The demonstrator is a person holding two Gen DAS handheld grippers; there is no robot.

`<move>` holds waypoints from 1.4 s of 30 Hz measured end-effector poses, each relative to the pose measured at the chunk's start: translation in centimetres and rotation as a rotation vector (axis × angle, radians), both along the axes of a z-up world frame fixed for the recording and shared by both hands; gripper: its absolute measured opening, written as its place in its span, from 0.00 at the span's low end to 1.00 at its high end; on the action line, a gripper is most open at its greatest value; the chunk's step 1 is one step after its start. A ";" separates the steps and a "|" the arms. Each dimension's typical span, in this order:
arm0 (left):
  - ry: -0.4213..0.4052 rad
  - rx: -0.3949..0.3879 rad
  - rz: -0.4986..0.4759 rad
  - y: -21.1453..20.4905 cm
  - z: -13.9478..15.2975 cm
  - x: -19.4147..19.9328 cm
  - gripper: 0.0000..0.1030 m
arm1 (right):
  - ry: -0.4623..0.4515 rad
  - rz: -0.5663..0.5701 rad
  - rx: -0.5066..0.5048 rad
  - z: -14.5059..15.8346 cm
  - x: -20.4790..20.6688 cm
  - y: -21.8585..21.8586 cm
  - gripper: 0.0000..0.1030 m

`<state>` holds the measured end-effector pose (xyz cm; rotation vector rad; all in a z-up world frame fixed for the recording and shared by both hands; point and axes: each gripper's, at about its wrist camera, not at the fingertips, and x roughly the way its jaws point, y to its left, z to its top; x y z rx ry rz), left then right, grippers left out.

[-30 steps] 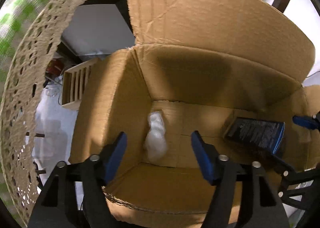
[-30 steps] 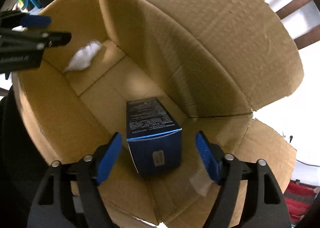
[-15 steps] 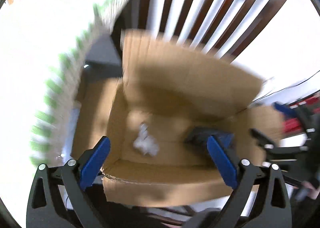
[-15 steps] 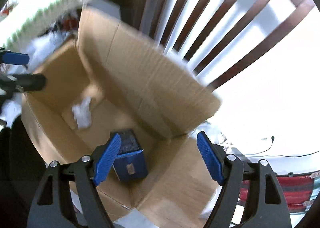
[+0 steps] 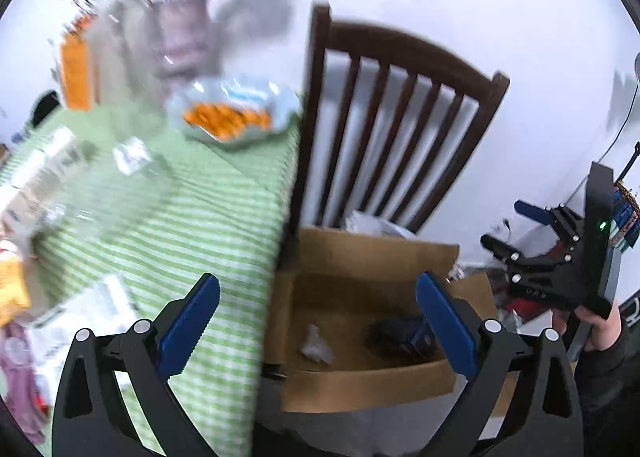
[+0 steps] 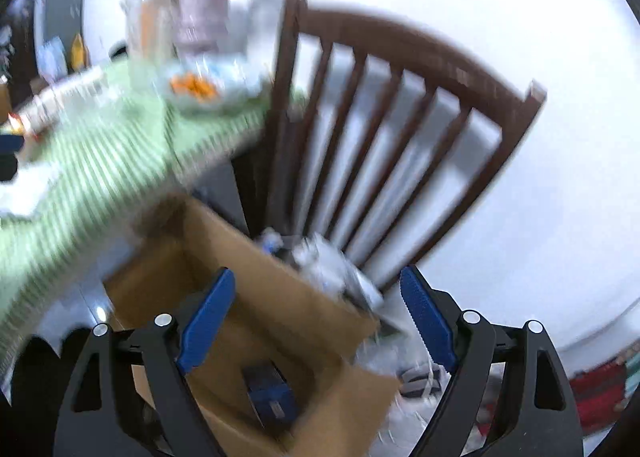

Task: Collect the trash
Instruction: 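Grasp the pink cloth with left tool while right tool grasps clear plastic cup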

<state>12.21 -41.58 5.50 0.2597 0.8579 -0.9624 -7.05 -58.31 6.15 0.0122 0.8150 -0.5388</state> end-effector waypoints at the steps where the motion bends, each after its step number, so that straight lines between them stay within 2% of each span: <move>1: -0.035 -0.012 0.024 1.0 0.7 0.0 0.93 | -0.039 0.013 -0.015 0.3 0.4 0.8 0.79; 4: -0.133 -0.064 0.090 4.3 3.0 0.2 0.93 | -0.169 0.058 -0.048 2.8 1.4 3.0 0.79; 9: -0.282 -0.118 0.209 9.9 5.3 0.9 0.93 | -0.355 0.171 -0.040 6.1 3.7 7.6 0.79; 15: -0.366 -0.101 0.358 18.0 5.4 2.2 0.93 | -0.444 0.311 0.017 7.1 7.6 12.8 0.83; 20: -0.337 -0.085 0.519 25.6 4.5 4.0 0.93 | -0.444 0.459 0.118 6.3 12.0 18.6 0.83; 25: -0.263 -0.029 0.704 32.9 2.3 5.6 0.93 | -0.389 0.604 0.210 4.2 16.9 25.5 0.83; 27: -0.230 -0.026 0.746 35.3 1.6 6.0 0.93 | -0.359 0.664 0.259 3.1 18.7 28.3 0.83; 31: -0.188 -0.003 0.794 38.3 0.2 5.8 0.93 | -0.302 0.729 0.288 1.4 21.5 32.4 0.83; 33: -0.169 0.015 0.808 39.5 -0.6 5.8 0.93 | -0.272 0.745 0.291 0.6 22.8 33.7 0.71; 36: -0.146 0.035 0.817 40.5 -1.4 5.9 0.93 | -0.210 0.763 0.328 -0.9 24.9 35.2 0.67; 37: -0.142 0.037 0.817 41.0 -1.8 5.9 0.93 | -0.190 0.763 0.343 -1.5 25.5 35.5 0.62; 39: -0.128 0.046 0.815 41.0 -2.3 6.1 0.93 | -0.158 0.773 0.383 -2.4 26.3 35.9 0.38; 40: -0.123 0.048 0.811 40.9 -2.6 6.3 0.93 | -0.131 0.786 0.416 -3.1 26.7 36.2 0.30; 41: -0.117 0.051 0.806 40.7 -2.8 6.4 0.93 | -0.117 0.789 0.425 -3.4 26.7 36.2 0.15; 42: -0.112 0.054 0.798 40.6 -3.0 6.5 0.93 | -0.105 0.798 0.435 -3.8 26.9 36.5 0.13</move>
